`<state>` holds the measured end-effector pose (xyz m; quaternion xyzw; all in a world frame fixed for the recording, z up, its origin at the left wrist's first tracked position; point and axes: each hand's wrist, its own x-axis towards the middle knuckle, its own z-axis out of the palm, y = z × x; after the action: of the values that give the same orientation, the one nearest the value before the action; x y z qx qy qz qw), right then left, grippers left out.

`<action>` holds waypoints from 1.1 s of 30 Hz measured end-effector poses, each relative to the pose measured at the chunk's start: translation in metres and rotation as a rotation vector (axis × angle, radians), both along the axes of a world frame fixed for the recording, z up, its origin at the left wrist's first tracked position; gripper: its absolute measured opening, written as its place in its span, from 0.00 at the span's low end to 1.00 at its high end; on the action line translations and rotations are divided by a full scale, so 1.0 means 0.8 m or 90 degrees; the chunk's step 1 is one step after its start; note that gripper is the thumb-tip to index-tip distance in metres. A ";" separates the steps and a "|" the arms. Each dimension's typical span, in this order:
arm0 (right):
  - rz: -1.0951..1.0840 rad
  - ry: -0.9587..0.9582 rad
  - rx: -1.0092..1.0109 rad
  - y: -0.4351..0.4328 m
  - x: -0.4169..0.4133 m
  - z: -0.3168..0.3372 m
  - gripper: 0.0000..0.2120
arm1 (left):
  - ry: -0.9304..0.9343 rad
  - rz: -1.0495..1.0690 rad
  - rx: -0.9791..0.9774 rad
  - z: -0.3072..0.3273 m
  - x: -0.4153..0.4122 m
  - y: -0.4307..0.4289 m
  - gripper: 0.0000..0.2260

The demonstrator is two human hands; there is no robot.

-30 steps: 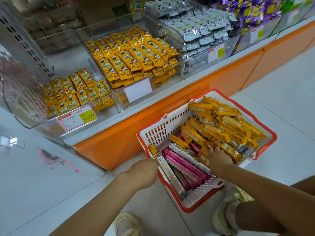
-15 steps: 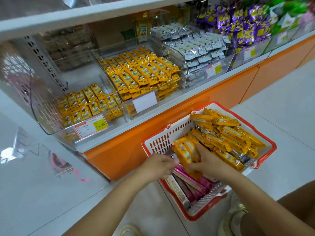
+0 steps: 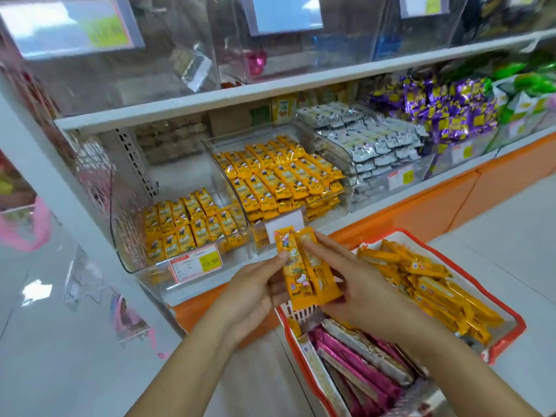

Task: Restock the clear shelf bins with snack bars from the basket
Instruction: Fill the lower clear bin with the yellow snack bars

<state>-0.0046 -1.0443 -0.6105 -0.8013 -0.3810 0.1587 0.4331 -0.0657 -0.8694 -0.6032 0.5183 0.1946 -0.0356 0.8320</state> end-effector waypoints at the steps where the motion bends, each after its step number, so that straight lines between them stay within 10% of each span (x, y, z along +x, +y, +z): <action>1: -0.002 -0.009 0.016 0.003 0.005 0.006 0.42 | -0.001 0.006 -0.001 0.002 0.000 0.004 0.23; 12: 0.027 0.192 0.091 0.063 0.057 0.086 0.04 | -0.090 0.073 0.092 0.040 -0.009 0.055 0.18; 26: -0.030 -0.079 0.023 0.174 0.025 0.080 0.37 | -0.120 0.215 0.033 0.042 0.000 0.115 0.09; 33: 0.025 -0.019 -0.055 0.201 0.042 0.076 0.35 | -0.074 0.235 0.016 0.040 -0.003 0.133 0.32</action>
<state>0.0289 -0.8838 -0.5496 -0.8142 -0.3958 0.1712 0.3887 -0.0679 -0.7628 -0.5710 0.4853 0.2385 0.1504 0.8276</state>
